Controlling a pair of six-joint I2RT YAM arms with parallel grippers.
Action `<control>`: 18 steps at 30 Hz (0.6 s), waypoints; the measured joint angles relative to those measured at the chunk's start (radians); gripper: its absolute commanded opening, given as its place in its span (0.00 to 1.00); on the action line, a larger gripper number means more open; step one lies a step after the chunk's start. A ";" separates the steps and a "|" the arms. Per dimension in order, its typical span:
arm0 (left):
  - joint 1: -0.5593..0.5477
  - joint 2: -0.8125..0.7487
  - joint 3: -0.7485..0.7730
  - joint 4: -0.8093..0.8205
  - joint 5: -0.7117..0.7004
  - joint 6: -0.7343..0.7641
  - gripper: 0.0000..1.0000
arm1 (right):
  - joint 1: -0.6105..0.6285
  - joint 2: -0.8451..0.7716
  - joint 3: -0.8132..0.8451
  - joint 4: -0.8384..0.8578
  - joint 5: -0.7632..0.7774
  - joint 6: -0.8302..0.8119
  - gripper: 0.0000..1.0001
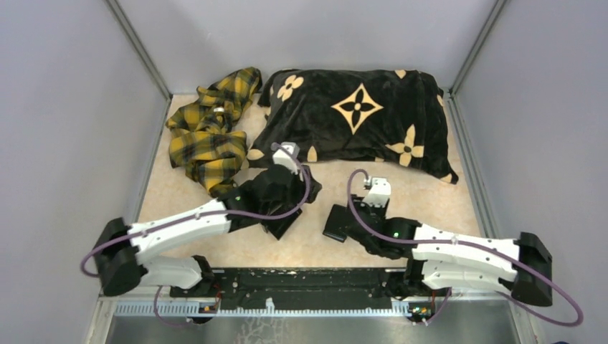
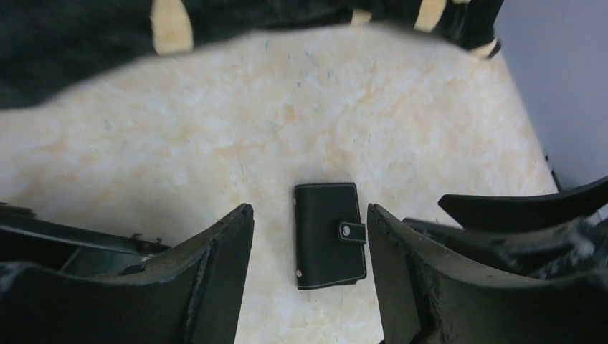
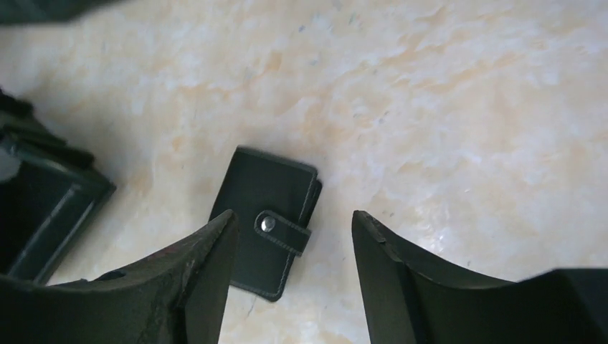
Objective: Put the credit cards into the card holder
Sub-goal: Close the card holder at the center of the board, then reset both arms
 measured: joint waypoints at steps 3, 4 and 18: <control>-0.031 -0.143 -0.070 0.000 -0.105 0.016 0.67 | -0.040 -0.117 -0.035 -0.021 0.040 -0.001 0.63; -0.037 -0.183 -0.098 0.001 -0.136 0.017 0.67 | -0.050 -0.155 -0.046 -0.026 0.047 -0.001 0.65; -0.052 -0.305 -0.356 0.013 -0.427 0.016 0.68 | -0.090 0.060 -0.013 -0.251 0.183 0.186 0.99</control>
